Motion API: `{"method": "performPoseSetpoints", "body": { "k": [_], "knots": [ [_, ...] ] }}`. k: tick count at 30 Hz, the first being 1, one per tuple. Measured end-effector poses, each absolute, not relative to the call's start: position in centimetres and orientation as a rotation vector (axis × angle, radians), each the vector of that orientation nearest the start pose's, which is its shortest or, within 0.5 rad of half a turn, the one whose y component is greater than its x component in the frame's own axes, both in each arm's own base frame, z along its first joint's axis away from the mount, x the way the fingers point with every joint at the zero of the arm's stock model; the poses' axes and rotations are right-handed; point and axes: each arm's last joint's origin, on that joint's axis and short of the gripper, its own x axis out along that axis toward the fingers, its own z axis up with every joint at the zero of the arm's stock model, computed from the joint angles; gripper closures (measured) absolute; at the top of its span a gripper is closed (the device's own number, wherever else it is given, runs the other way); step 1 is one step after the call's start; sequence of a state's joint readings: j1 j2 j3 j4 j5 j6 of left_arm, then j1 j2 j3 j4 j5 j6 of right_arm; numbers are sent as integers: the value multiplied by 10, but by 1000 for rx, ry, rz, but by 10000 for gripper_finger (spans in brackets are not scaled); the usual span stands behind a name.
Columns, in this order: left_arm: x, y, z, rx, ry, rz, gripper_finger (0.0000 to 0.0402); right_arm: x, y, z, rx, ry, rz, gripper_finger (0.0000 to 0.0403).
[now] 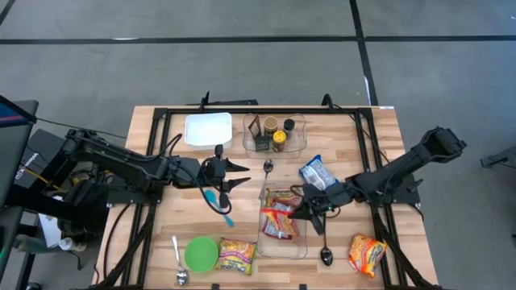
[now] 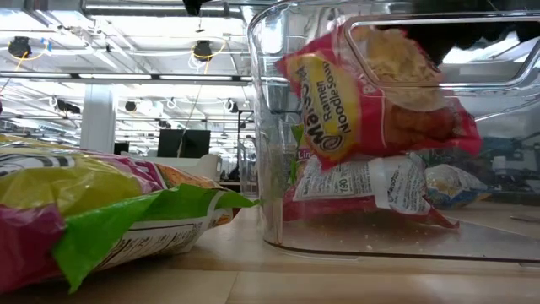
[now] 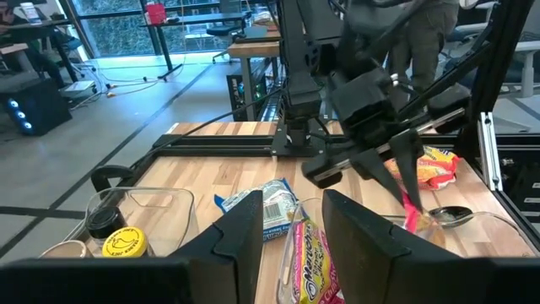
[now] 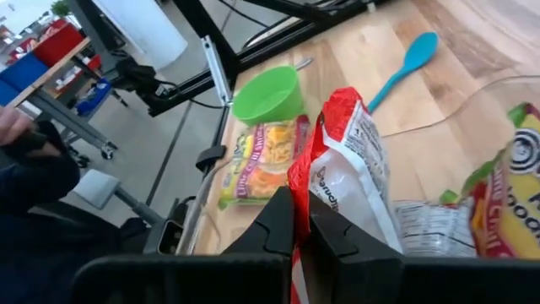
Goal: Pick & Place Food Item
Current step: Put the left orange noodle pack into the bottom transparent bin
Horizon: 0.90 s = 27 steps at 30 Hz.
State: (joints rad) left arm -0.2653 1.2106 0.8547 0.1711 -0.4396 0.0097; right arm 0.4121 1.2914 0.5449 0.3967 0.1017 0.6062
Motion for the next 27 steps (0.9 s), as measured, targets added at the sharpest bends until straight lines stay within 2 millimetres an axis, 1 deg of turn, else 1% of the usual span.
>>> {"method": "performPoseSetpoints", "body": {
  "k": [5,11,18,27],
  "knots": [
    [264,-59,304,73,174,173,286,240,94,201,512,434,189,401],
    [264,-59,304,73,174,173,285,236,85,199,499,492,137,400],
    [263,-59,303,77,184,173,289,231,82,205,498,484,128,400],
    [263,-59,303,79,189,173,289,223,75,203,454,536,5,399]
  ]
}}
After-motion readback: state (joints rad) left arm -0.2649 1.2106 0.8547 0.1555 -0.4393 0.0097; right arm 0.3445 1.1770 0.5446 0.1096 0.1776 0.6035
